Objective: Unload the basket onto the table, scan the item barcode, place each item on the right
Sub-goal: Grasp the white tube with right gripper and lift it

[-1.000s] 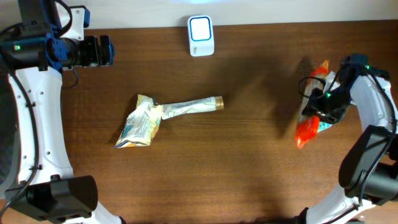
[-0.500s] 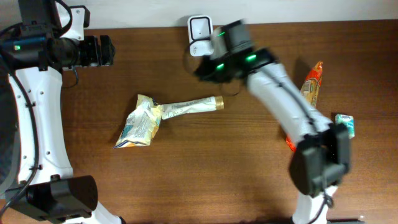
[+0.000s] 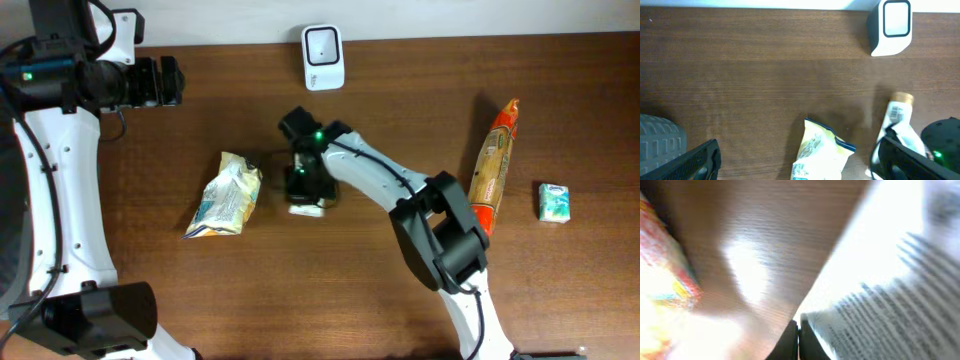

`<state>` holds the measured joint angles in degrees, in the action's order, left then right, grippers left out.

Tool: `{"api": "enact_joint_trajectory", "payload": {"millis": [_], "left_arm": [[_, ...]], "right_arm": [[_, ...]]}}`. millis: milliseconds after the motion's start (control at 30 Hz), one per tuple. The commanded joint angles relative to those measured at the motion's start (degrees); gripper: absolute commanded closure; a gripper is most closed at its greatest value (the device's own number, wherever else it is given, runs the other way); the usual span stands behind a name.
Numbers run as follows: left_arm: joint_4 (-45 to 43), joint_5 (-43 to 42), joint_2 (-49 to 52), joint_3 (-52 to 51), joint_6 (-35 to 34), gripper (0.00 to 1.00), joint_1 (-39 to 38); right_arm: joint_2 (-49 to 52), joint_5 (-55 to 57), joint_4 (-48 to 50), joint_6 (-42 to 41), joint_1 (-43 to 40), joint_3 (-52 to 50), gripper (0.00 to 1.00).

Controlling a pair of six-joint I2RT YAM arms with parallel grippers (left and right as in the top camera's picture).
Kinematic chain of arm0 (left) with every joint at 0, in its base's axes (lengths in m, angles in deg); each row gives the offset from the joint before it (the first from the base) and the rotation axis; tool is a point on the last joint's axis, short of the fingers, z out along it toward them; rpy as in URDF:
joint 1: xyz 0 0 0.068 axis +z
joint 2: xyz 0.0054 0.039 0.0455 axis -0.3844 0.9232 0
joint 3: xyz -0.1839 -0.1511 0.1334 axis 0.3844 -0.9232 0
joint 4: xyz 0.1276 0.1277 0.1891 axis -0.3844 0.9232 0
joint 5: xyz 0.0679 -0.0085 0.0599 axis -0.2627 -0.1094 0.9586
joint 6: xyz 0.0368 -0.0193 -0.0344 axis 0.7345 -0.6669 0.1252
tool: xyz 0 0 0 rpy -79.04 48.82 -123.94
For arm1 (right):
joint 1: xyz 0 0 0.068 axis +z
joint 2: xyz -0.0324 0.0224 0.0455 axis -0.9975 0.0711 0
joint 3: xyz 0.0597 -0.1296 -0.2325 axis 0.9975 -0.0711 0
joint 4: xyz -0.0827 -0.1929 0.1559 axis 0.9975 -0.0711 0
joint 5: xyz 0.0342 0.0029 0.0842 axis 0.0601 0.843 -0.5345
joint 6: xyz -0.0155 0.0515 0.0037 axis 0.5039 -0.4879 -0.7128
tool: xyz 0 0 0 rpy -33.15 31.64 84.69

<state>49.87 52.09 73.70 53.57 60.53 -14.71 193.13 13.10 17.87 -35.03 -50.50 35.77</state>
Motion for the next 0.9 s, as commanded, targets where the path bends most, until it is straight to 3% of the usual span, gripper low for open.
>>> {"api": "enact_joint_trajectory", "payload": {"millis": [0,133,267,333,367,433,500,600,767,833,867], "left_arm": [[0.1,-0.2,-0.3,0.2,0.9,0.01,0.2],[0.1,-0.2,-0.3,0.2,0.9,0.01,0.2],[0.1,-0.2,-0.3,0.2,0.9,0.01,0.2],[0.1,-0.2,-0.3,0.2,0.9,0.01,0.2],[0.1,-0.2,-0.3,0.2,0.9,0.01,0.2],[0.1,-0.2,-0.3,0.2,0.9,0.01,0.2],[0.1,-0.2,-0.3,0.2,0.9,0.01,0.2],[0.1,-0.2,-0.3,0.2,0.9,0.01,0.2],[0.1,-0.2,-0.3,0.2,0.9,0.01,0.2],[0.1,-0.2,-0.3,0.2,0.9,0.01,0.2],[0.1,-0.2,-0.3,0.2,0.9,0.01,0.2]], "right_arm": [[-1.4,1.6,-6.7,9.5,-4.5,-0.8,0.96],[-1.8,-4.0,-9.1,19.9,-6.6,0.6,0.91],[-6.6,-6.8,-19.2,33.0,-12.3,16.8,0.46],[-6.5,-6.8,-21.9,35.9,-18.1,18.6,0.20],[-5.8,-8.4,-21.7,38.1,-21.0,16.4,0.13],[-4.2,-16.1,-19.9,44.2,-23.1,10.3,0.13],[-4.1,-20.6,-10.2,44.4,-22.5,-0.8,0.16],[-4.1,-21.9,7.2,37.8,-21.1,-13.5,0.36],[-4.1,-22.2,20.0,28.7,-21.0,-21.2,0.48],[-4.1,-22.2,20.4,28.2,-20.0,-21.6,0.59],[-4.1,-22.7,20.4,27.2,-19.5,-21.6,0.78]]}}
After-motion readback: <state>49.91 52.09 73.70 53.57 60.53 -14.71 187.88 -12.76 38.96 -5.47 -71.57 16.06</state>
